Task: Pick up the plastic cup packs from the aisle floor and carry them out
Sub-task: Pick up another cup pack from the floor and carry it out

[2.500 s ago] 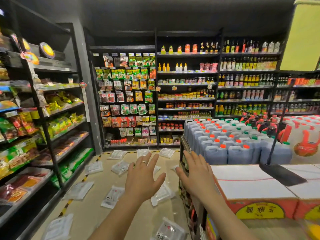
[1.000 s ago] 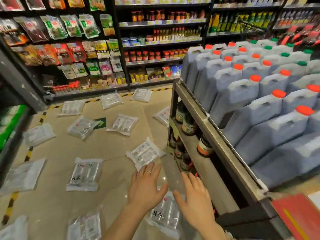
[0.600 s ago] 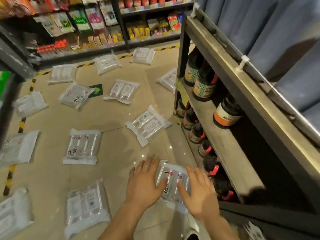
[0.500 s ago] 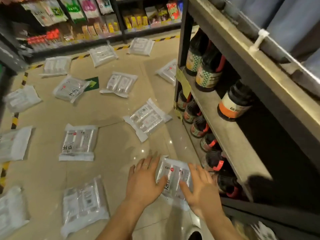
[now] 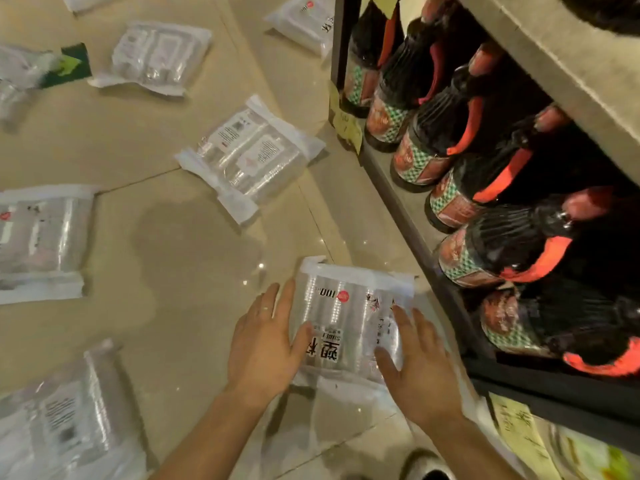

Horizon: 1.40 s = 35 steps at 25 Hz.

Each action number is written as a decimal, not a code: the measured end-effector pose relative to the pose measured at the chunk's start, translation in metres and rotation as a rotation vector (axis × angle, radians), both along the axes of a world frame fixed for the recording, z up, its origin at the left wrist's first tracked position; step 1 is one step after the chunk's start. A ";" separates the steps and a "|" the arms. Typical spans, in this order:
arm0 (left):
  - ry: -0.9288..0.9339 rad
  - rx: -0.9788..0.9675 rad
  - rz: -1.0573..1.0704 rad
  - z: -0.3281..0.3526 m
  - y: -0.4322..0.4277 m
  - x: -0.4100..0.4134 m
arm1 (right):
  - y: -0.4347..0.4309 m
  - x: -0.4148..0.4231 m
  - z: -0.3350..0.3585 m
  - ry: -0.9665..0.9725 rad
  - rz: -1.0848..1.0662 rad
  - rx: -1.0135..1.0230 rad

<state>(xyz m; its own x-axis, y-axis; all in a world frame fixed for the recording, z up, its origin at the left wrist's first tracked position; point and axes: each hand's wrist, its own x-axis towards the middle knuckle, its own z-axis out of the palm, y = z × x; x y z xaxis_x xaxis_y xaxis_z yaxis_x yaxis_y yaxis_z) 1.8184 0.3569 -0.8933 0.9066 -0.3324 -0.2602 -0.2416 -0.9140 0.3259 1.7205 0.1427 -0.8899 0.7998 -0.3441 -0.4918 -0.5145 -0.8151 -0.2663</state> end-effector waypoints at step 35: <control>-0.509 -0.505 0.440 0.555 0.139 0.165 | 0.121 0.222 0.567 -0.936 0.049 0.186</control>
